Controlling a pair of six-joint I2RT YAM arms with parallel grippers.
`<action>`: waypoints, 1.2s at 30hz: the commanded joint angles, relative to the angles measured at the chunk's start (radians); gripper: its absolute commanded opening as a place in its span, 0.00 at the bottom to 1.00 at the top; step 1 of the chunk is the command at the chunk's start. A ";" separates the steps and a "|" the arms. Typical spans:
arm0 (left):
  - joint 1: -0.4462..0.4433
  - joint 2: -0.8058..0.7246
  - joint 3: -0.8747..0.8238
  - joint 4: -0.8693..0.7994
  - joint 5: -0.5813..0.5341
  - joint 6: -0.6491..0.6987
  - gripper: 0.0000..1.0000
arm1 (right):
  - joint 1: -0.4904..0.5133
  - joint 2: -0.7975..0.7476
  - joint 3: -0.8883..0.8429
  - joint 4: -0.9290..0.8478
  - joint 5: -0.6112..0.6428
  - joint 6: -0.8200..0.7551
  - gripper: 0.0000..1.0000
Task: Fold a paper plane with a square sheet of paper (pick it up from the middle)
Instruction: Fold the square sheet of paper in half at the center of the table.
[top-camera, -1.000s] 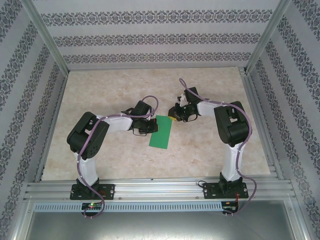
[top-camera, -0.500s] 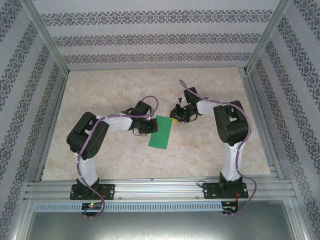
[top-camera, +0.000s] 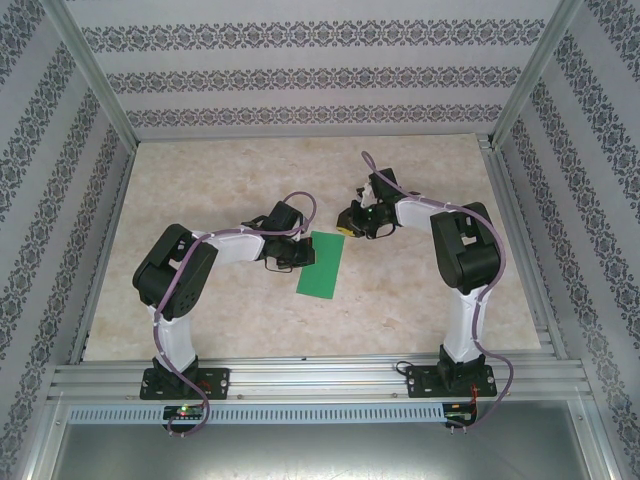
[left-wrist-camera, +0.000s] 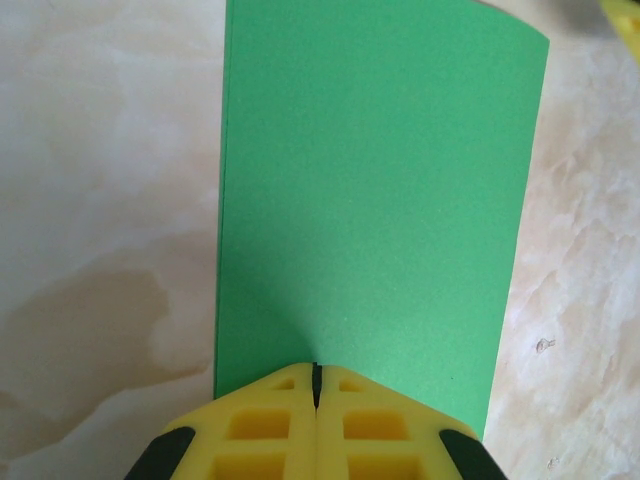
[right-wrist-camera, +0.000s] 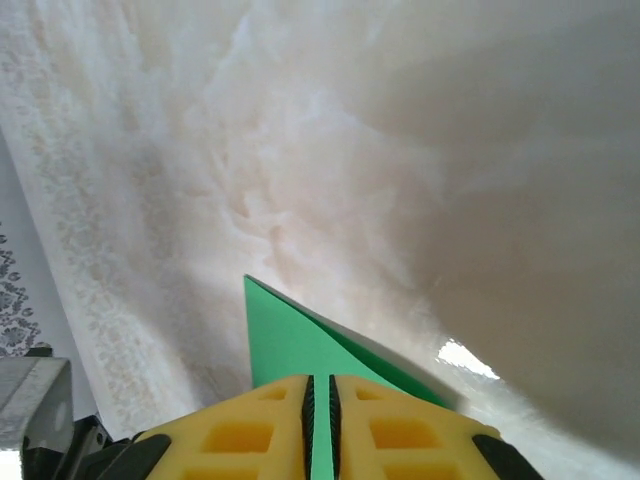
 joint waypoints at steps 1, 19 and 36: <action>-0.011 0.034 -0.042 -0.155 -0.041 0.014 0.00 | -0.002 0.003 -0.019 -0.001 0.010 0.016 0.15; -0.011 0.029 -0.041 -0.171 -0.043 0.020 0.00 | -0.005 0.038 -0.009 -0.018 -0.020 0.095 0.13; -0.011 0.012 -0.070 -0.146 -0.043 0.004 0.00 | 0.110 -0.152 -0.194 0.057 0.046 0.065 0.17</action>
